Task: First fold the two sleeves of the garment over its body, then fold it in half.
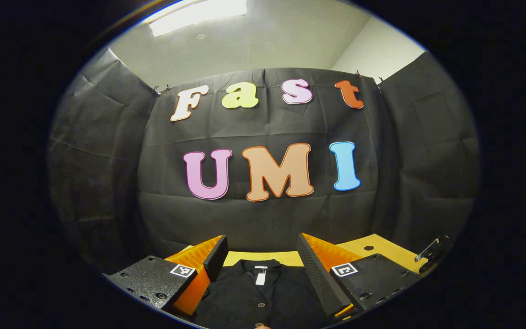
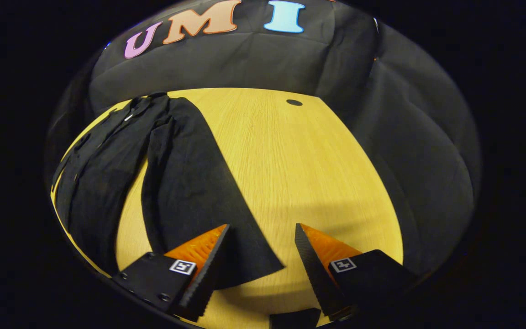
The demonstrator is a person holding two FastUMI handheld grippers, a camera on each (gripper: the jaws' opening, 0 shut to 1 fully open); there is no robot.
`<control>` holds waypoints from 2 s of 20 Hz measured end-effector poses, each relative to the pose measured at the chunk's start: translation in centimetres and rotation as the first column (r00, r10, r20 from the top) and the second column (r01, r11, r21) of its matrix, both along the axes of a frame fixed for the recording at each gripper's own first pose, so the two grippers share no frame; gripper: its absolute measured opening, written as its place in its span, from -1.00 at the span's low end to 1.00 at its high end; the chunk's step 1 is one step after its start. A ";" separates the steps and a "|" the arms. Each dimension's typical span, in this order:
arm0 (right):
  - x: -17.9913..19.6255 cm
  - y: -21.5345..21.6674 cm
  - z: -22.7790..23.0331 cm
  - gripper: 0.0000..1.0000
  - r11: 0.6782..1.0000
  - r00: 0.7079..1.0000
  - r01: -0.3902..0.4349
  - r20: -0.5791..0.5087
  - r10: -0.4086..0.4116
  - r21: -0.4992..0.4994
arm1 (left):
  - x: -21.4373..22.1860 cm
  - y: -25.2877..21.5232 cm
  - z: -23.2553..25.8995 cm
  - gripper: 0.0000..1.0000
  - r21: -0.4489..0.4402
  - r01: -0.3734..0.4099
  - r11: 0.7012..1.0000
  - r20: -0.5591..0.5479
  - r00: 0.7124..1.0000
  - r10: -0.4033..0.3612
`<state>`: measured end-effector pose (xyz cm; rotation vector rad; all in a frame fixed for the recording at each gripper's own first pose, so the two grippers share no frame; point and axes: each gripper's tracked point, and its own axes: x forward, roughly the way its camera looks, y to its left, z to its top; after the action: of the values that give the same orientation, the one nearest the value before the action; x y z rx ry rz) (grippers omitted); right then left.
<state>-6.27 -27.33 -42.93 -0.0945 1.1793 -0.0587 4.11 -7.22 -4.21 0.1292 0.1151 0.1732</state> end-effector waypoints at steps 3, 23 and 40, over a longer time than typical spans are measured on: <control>-0.3 2.0 -0.2 -0.20 0.998 1.000 0.010 -0.002 -0.009 0.059 | 0.1 -0.5 0.5 0.84 0.012 -0.006 1.000 0.017 1.000 0.006; 11.8 14.8 14.2 -0.95 0.984 0.940 -0.030 0.339 -0.033 0.178 | -3.2 11.9 0.7 0.83 -0.026 -0.088 0.996 0.041 0.995 0.089; 19.0 35.2 18.4 -0.95 0.933 0.867 -0.313 0.454 0.205 0.176 | -7.1 24.2 -0.1 0.90 -0.034 -0.207 0.978 0.025 0.978 0.208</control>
<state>12.73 7.85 -24.56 -0.0202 0.7137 0.2953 -2.97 16.96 -4.28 0.0833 0.1028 0.3815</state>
